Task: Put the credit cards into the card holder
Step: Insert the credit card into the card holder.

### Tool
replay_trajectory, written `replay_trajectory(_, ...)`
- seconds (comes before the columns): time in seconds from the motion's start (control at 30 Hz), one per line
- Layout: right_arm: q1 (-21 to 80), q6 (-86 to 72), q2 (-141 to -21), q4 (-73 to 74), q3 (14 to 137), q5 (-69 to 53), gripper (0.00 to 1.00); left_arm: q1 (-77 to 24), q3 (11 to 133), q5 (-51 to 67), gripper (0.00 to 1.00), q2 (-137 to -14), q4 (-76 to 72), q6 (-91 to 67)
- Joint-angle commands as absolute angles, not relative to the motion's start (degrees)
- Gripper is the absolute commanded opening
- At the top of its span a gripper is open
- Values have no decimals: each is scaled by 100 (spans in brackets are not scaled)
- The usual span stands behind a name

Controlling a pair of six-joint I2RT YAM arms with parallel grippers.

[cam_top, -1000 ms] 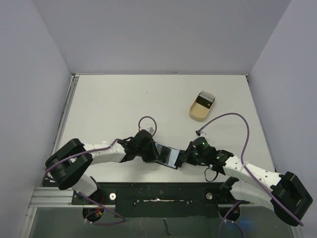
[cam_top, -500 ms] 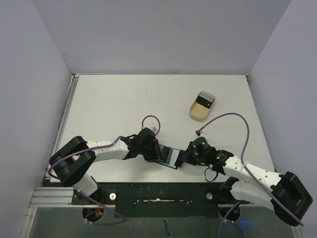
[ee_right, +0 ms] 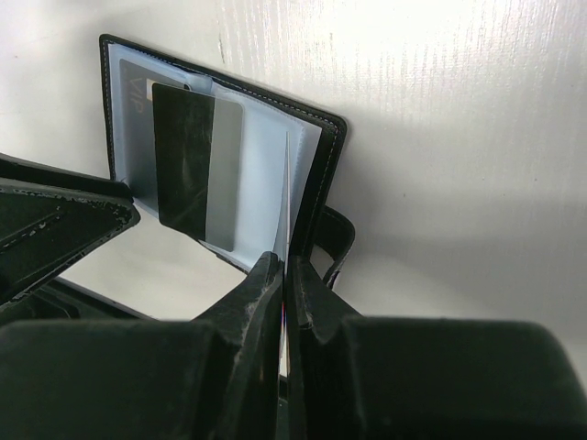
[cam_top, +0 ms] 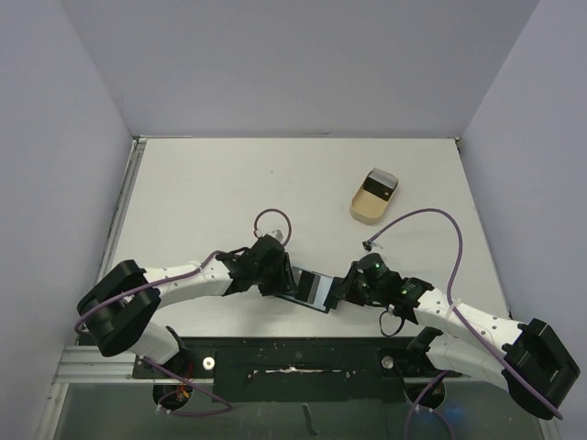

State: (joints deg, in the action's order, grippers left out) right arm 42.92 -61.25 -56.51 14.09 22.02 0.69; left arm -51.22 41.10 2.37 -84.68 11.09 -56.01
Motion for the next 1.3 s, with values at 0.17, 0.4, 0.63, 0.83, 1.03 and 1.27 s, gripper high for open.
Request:
replay_trajectory(0.17, 4349, -6037, -5582, 1450, 2263, 281, 0, -5103, 4406, 393, 40, -8645, 399, -5270)
replay_trajectory(0.4, 4349, -6038, -5585, 1434, 2246, 281, 0, -5099, 4397, 640, 39, -8974, 23, -5212)
replay_trajectory(0.63, 4350, -6038, -5661, 1355, 2224, 246, 0, -5136, 4434, 1001, 36, -9131, -303, -5230)
replay_trajectory(0.83, 4350, -6033, -5740, 1285, 2202, 240, 0, -5242, 4410, 1337, 33, -9246, -811, -5206)
replay_trajectory(1.03, 4344, -6025, -5794, 1251, 2193, 230, 0, -5240, 4442, 1596, 32, -9535, -1256, -5102)
replay_trajectory(1.27, 4343, -5994, -5702, 1415, 2305, 237, 0, -5247, 4520, 1470, 32, -9396, -1155, -5054)
